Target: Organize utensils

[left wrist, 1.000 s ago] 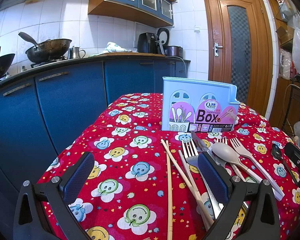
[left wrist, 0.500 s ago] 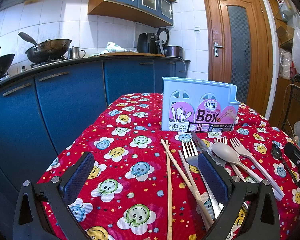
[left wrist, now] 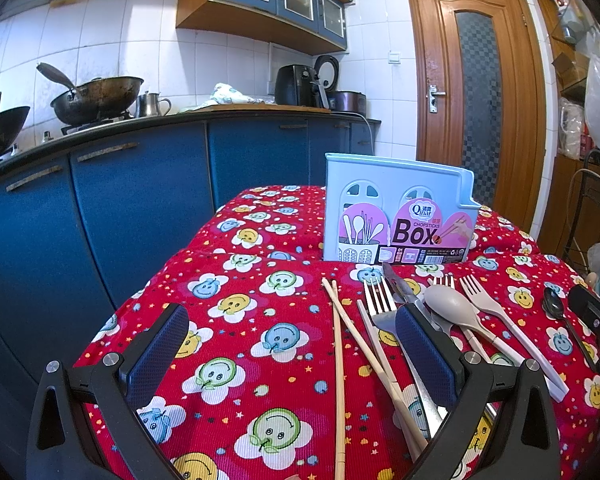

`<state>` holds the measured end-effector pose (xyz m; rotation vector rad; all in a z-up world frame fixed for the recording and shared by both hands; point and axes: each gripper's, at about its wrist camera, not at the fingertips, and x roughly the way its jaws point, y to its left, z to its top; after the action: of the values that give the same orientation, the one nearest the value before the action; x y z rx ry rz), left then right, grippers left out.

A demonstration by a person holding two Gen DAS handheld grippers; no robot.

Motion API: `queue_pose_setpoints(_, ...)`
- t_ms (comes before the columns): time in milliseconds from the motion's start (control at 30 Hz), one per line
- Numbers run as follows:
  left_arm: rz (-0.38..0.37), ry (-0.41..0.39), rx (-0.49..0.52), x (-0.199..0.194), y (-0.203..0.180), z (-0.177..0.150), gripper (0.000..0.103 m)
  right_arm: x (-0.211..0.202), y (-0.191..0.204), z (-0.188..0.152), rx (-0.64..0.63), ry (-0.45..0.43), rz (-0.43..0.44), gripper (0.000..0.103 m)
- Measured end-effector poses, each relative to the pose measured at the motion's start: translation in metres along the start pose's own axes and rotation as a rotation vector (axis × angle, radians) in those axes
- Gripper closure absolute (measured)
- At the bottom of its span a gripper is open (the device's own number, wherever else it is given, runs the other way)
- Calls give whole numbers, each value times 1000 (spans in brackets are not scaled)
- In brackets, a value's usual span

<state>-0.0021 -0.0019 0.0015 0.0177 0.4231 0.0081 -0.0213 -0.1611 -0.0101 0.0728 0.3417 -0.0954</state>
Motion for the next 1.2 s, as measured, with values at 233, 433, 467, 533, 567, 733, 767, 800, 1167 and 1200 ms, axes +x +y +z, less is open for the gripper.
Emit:
queue_pose_setpoints(233,-5,4,13,1,-1,1,1,6,-3,6,8,43,29,0)
queue_pose_setpoints(433,-10,58,27,6,0,9,1,6,-3,14,10,110,75,0)
queue_pose_setpoints(467,-10,69,24,7,1,11,1,5,-3,16,4,117,79,0)
queue_pose_setpoints(533,-17,95,21,8,4,15,1,3,-3,22,-13,138,83,0)
queue_pose_setpoints(567,-22,106,23,9,5,17,1,3,-3,25,-18,146,82,0)
queue_pose_setpoints(733,-77,186,51,12,7,30,13,6,-7,41,-65,221,65,0)
queue_pose_setpoints(767,-91,204,55,13,7,31,17,7,-8,43,-73,234,59,0)
queue_pose_setpoints(800,-107,231,60,15,7,34,18,8,-9,46,-86,253,55,0)
queue_pose_setpoints(1167,-183,522,117,52,9,41,47,47,-21,58,-139,547,103,36)
queue_pose_setpoints(1200,-194,542,120,54,8,41,48,51,-22,58,-142,567,105,39)
